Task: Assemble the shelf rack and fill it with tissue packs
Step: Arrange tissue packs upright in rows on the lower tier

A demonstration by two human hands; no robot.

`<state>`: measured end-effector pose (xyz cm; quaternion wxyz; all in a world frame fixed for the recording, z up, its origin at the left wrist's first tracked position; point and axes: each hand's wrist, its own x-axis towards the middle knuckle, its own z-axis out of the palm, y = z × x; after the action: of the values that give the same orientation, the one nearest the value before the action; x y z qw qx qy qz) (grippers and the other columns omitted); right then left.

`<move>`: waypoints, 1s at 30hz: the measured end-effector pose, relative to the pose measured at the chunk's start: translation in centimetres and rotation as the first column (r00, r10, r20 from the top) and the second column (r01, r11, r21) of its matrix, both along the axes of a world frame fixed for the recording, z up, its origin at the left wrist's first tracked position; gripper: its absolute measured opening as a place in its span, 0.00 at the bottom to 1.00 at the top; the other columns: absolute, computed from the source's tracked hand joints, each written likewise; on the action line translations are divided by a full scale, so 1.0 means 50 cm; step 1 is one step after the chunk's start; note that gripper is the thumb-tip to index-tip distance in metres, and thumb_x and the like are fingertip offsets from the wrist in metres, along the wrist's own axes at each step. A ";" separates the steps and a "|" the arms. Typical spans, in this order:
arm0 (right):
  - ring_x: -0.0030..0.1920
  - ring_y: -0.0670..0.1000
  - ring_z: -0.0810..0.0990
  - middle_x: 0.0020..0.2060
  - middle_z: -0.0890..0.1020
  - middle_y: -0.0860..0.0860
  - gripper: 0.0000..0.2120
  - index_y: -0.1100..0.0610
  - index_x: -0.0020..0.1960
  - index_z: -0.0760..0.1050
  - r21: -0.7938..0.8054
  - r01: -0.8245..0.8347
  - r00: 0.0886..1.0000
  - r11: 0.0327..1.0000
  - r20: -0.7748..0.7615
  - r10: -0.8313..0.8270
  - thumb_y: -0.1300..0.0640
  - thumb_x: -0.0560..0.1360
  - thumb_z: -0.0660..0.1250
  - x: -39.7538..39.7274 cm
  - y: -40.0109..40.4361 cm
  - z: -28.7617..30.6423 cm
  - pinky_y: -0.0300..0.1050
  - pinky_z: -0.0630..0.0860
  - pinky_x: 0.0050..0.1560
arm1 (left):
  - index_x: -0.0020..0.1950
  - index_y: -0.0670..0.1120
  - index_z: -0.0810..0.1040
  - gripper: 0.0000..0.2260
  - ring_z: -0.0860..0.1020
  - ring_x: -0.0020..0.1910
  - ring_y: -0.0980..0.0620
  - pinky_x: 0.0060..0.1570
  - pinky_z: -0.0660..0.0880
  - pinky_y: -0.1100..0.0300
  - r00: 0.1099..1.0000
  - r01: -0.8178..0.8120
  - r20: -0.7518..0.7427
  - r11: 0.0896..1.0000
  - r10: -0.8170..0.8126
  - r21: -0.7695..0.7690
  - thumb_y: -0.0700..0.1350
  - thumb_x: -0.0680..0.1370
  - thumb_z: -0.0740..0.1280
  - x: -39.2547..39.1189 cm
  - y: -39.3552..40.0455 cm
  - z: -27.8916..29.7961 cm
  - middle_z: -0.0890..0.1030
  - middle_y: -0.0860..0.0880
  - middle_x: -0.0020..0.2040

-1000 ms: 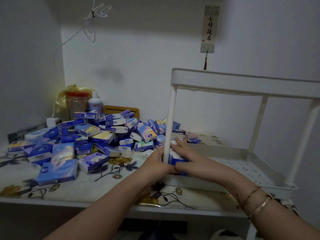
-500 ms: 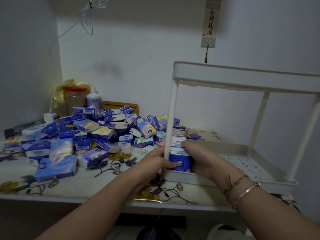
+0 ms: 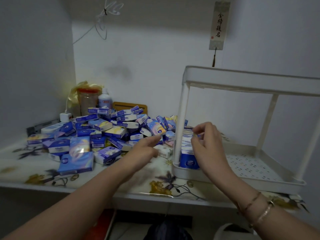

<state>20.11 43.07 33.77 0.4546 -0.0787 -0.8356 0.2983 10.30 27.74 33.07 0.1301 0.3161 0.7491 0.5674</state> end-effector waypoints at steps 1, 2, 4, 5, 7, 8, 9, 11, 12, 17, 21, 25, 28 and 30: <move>0.50 0.48 0.70 0.45 0.72 0.45 0.05 0.53 0.47 0.69 0.053 -0.034 0.999 0.998 -0.035 0.036 0.61 0.74 0.59 0.002 -0.019 0.005 0.37 0.67 0.48 | 0.73 0.50 0.68 0.27 0.67 0.71 0.54 0.58 0.68 0.60 0.998 -0.045 -0.039 0.999 0.045 0.001 0.30 0.76 0.58 -0.006 -0.014 0.002 0.69 0.52 0.72; 0.47 0.47 0.70 0.43 0.72 0.45 0.04 0.53 0.45 0.69 0.089 -0.076 0.996 0.993 -0.043 0.080 0.61 0.73 0.58 0.004 -0.041 0.012 0.35 0.65 0.45 | 0.71 0.50 0.70 0.24 0.68 0.69 0.54 0.53 0.70 0.61 0.992 -0.093 -0.084 0.996 0.093 0.005 0.32 0.77 0.58 -0.011 -0.030 0.005 0.70 0.52 0.71; 0.44 0.44 0.70 0.41 0.73 0.45 0.05 0.53 0.42 0.70 0.148 -0.175 0.984 0.974 -0.012 0.178 0.62 0.73 0.59 -0.003 -0.088 0.021 0.32 0.64 0.41 | 0.67 0.50 0.74 0.21 0.71 0.66 0.56 0.47 0.72 0.66 0.958 -0.201 -0.203 0.979 0.202 0.027 0.33 0.77 0.60 -0.024 -0.064 0.006 0.74 0.52 0.68; 0.43 0.43 0.70 0.41 0.74 0.45 0.06 0.54 0.42 0.71 0.174 -0.225 0.974 0.959 0.020 0.225 0.63 0.74 0.60 -0.012 -0.110 0.020 0.31 0.65 0.40 | 0.65 0.49 0.75 0.19 0.74 0.62 0.57 0.46 0.72 0.67 0.925 -0.264 -0.275 0.964 0.263 0.034 0.34 0.76 0.61 -0.031 -0.083 0.007 0.75 0.52 0.65; 0.43 0.43 0.72 0.40 0.74 0.46 0.06 0.53 0.42 0.71 0.200 -0.308 0.950 0.930 0.107 0.292 0.63 0.74 0.61 -0.043 -0.149 0.011 0.31 0.66 0.40 | 0.61 0.49 0.76 0.17 0.79 0.45 0.60 0.40 0.72 0.68 0.844 -0.386 -0.388 0.922 0.370 0.038 0.35 0.75 0.64 -0.045 -0.123 0.003 0.77 0.54 0.59; 0.44 0.43 0.72 0.40 0.74 0.46 0.06 0.53 0.42 0.72 0.202 -0.334 0.940 0.921 0.140 0.310 0.62 0.74 0.61 -0.063 -0.165 0.003 0.33 0.67 0.40 | 0.60 0.50 0.76 0.15 0.78 0.36 0.62 0.36 0.72 0.68 0.805 -0.445 -0.422 0.895 0.416 0.033 0.36 0.75 0.65 -0.053 -0.145 0.000 0.77 0.54 0.56; 0.45 0.44 0.72 0.41 0.75 0.45 0.05 0.52 0.42 0.72 0.202 -0.351 0.932 0.914 0.166 0.321 0.62 0.73 0.61 -0.088 -0.177 -0.007 0.34 0.67 0.41 | 0.59 0.50 0.76 0.15 0.77 0.33 0.62 0.36 0.74 0.64 0.761 -0.507 -0.458 0.862 0.459 0.022 0.38 0.74 0.66 -0.062 -0.166 -0.005 0.77 0.54 0.55; 0.47 0.45 0.72 0.42 0.74 0.46 0.04 0.51 0.44 0.71 0.192 -0.360 0.922 0.913 0.223 0.317 0.60 0.73 0.62 -0.142 -0.192 -0.027 0.38 0.69 0.43 | 0.60 0.50 0.76 0.16 0.79 0.43 0.54 0.48 0.76 0.54 0.662 -0.629 -0.544 0.777 0.516 -0.029 0.42 0.73 0.69 -0.086 -0.203 -0.017 0.79 0.51 0.58; 0.48 0.47 0.72 0.43 0.74 0.47 0.04 0.52 0.45 0.71 0.179 -0.358 0.917 0.916 0.254 0.309 0.60 0.73 0.62 -0.171 -0.197 -0.038 0.41 0.70 0.45 | 0.62 0.50 0.75 0.18 0.78 0.51 0.50 0.54 0.74 0.51 0.617 -0.683 -0.587 0.727 0.525 -0.068 0.45 0.72 0.69 -0.098 -0.220 -0.026 0.78 0.50 0.61; 0.53 0.52 0.70 0.50 0.73 0.51 0.06 0.54 0.51 0.70 0.113 -0.311 0.880 0.944 0.410 0.241 0.57 0.74 0.64 -0.281 -0.218 -0.066 0.47 0.70 0.50 | 0.73 0.49 0.60 0.36 0.65 0.69 0.41 0.65 0.65 0.48 0.617 -0.769 -0.580 0.565 0.532 -0.300 0.61 0.70 0.69 -0.136 -0.276 -0.062 0.65 0.46 0.71; 0.57 0.52 0.68 0.51 0.71 0.49 0.10 0.52 0.53 0.71 0.133 -0.368 0.874 0.920 0.388 0.293 0.59 0.73 0.65 -0.320 -0.249 -0.074 0.47 0.69 0.56 | 0.74 0.47 0.55 0.42 0.63 0.68 0.41 0.63 0.65 0.50 0.659 -0.738 -0.535 0.592 0.529 -0.324 0.65 0.68 0.67 -0.152 -0.292 -0.098 0.62 0.45 0.71; 0.58 0.51 0.68 0.52 0.74 0.48 0.16 0.49 0.56 0.73 0.177 -0.437 0.842 0.882 0.425 0.332 0.48 0.69 0.63 -0.324 -0.271 -0.090 0.48 0.68 0.58 | 0.73 0.46 0.59 0.39 0.64 0.66 0.45 0.58 0.60 0.58 0.609 -0.746 -0.541 0.651 0.580 -0.143 0.60 0.69 0.70 -0.145 -0.288 -0.114 0.62 0.46 0.67; 0.65 0.50 0.65 0.59 0.74 0.47 0.30 0.47 0.63 0.70 0.280 -0.460 0.812 0.843 0.517 0.272 0.33 0.66 0.56 -0.323 -0.261 -0.098 0.50 0.62 0.68 | 0.69 0.48 0.64 0.32 0.66 0.63 0.48 0.55 0.60 0.61 0.606 -0.722 -0.456 0.692 0.652 0.031 0.57 0.70 0.71 -0.136 -0.287 -0.107 0.64 0.49 0.64; 0.72 0.50 0.60 0.66 0.71 0.47 0.31 0.47 0.68 0.66 0.329 -0.500 0.781 0.801 0.571 0.253 0.33 0.69 0.61 -0.320 -0.249 -0.105 0.54 0.49 0.75 | 0.65 0.51 0.66 0.26 0.66 0.62 0.50 0.55 0.63 0.60 0.634 -0.680 -0.388 0.721 0.669 0.131 0.52 0.71 0.72 -0.132 -0.288 -0.097 0.66 0.49 0.63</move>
<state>4.10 30.59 28.53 0.1559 0.1314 -0.9680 0.1464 3.68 13.32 28.22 -0.2465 0.1229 0.8300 0.4850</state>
